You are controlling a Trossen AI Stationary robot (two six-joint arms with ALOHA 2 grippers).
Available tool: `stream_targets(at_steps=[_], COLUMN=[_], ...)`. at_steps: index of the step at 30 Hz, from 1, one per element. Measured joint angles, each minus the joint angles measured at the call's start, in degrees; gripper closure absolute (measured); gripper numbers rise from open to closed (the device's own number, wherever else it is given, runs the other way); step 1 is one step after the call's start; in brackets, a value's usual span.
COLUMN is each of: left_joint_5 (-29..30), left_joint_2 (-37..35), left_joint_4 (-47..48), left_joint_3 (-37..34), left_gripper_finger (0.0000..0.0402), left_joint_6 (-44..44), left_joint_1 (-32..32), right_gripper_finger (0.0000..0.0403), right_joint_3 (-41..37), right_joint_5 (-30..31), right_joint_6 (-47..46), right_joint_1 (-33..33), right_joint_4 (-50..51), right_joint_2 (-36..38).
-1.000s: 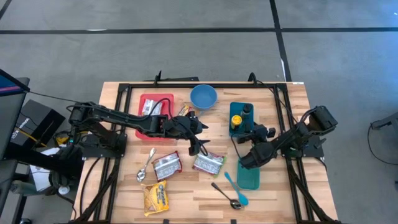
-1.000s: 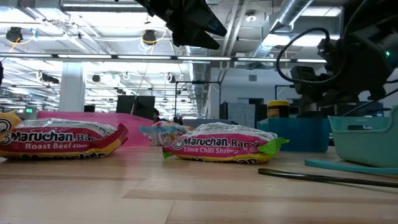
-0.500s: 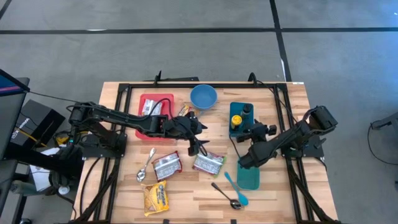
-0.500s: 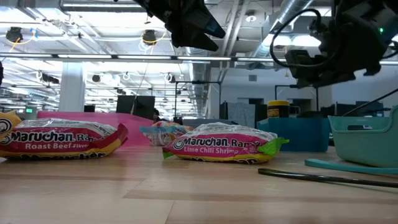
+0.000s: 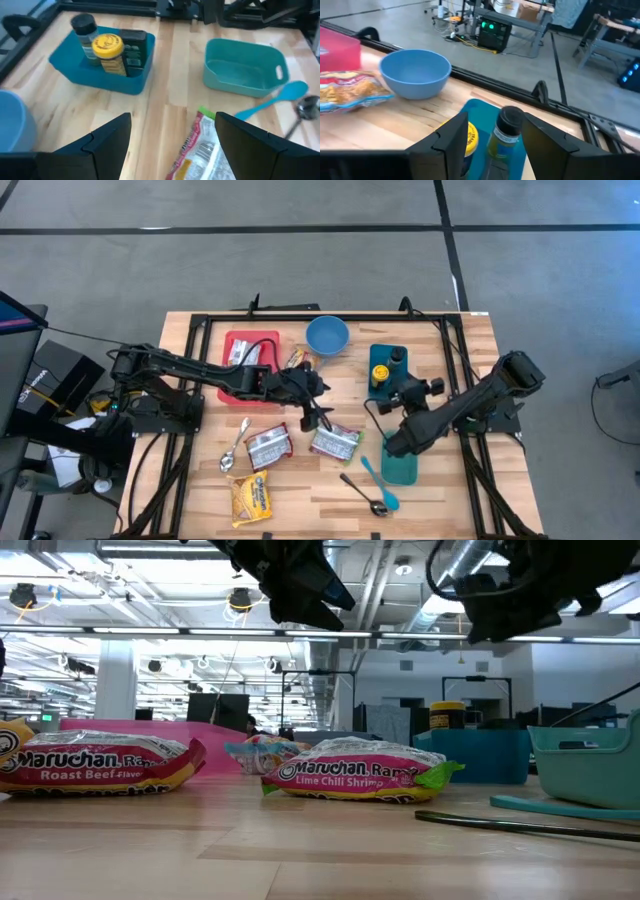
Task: Pick & Place Food Item
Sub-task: Put the blue noodle pack into the red bin
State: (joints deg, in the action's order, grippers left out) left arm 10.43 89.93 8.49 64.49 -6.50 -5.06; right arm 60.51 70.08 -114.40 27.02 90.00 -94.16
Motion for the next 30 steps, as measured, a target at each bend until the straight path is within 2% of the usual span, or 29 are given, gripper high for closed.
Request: stream_targets(at_steps=[3, 12, 17, 22, 26, 30], left_joint_5=[-1.89, -2.26, -0.97, 4.73, 13.14, 21.61], left_joint_2=[0.00, 0.00, 0.00, 0.00, 0.00, -0.04], left_joint_4=[0.79, 8.45, 13.68, 19.78, 22.62, 20.61], left_joint_3=[0.00, 0.00, 0.00, 0.00, -0.05, -2.63], left_gripper_finger=[0.0120, 0.0120, 0.0120, 0.0121, 0.0124, 0.0128], left_joint_6=[-0.02, -0.84, -3.24, -6.39, -7.50, -5.96], left_joint_1=[-0.78, -3.60, -4.52, -5.66, -7.05, -8.21], right_gripper_finger=[0.0232, 0.0245, 0.0258, 0.0276, 0.0290, 0.0300], right_joint_3=[1.48, 5.24, 5.90, 5.90, 5.90, 5.90], right_joint_5=[1.23, 4.96, 4.98, 4.99, 4.99, 4.99], right_joint_6=[2.97, 13.43, 14.53, 14.53, 14.54, 14.70], right_joint_1=[0.35, 1.59, 1.89, 1.86, 1.86, 1.86], right_joint_4=[0.00, -0.66, -0.70, -1.41, -1.77, -1.86], right_joint_2=[0.48, 0.56, 0.56, 0.56, 0.56, 0.56])
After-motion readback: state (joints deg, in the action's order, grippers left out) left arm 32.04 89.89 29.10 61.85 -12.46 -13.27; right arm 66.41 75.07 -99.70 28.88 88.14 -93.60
